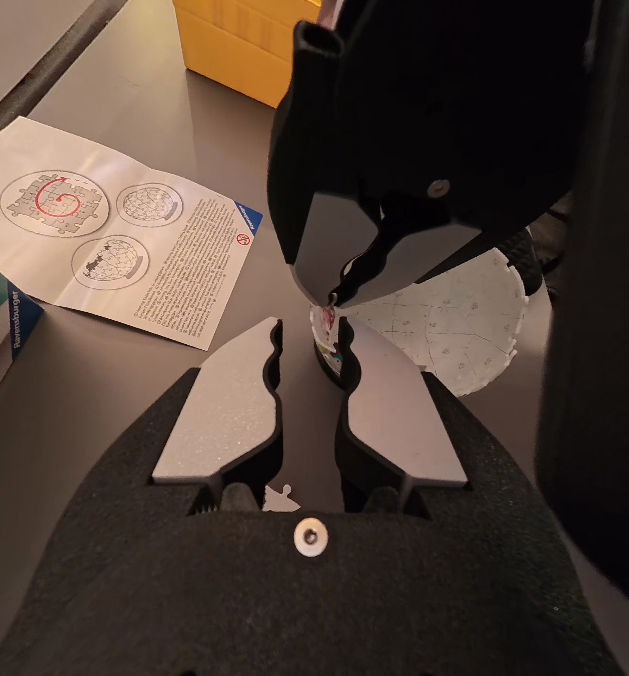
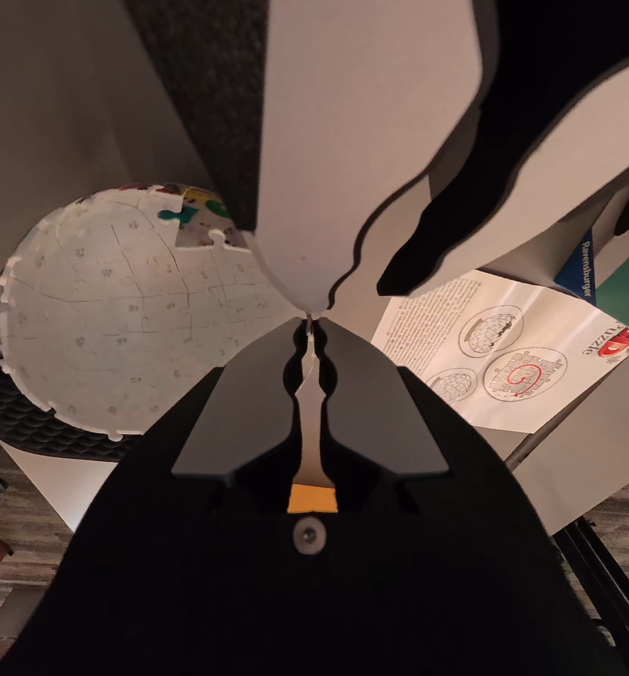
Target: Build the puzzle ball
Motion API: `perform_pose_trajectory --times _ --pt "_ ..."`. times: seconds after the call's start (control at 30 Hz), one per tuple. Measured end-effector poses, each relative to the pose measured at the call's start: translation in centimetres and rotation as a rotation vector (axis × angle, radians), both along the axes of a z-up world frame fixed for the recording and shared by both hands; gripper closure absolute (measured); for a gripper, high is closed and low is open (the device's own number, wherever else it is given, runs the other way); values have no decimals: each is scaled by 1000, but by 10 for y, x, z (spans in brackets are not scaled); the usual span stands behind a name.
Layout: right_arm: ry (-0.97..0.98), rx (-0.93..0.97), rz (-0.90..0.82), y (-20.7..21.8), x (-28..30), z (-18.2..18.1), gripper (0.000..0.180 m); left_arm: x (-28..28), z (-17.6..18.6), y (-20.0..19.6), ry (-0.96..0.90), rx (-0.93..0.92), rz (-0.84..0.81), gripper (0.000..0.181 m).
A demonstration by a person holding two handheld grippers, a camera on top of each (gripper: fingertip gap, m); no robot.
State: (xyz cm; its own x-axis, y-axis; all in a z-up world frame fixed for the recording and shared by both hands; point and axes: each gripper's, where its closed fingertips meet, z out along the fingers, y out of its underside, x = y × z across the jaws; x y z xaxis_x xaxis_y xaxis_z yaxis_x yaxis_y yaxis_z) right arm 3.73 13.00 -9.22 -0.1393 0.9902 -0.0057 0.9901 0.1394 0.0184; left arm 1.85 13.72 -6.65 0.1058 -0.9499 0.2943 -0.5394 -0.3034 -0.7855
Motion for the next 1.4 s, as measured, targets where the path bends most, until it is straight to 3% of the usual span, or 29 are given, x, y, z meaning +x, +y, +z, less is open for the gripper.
perform_pose_trajectory --times 1.2,1.4 --pt "-22 106 -31 11 5 -2 175 13 -23 7 158 75 -16 149" --pt "-17 128 -28 14 5 -2 174 15 -22 2 138 66 -43 167"
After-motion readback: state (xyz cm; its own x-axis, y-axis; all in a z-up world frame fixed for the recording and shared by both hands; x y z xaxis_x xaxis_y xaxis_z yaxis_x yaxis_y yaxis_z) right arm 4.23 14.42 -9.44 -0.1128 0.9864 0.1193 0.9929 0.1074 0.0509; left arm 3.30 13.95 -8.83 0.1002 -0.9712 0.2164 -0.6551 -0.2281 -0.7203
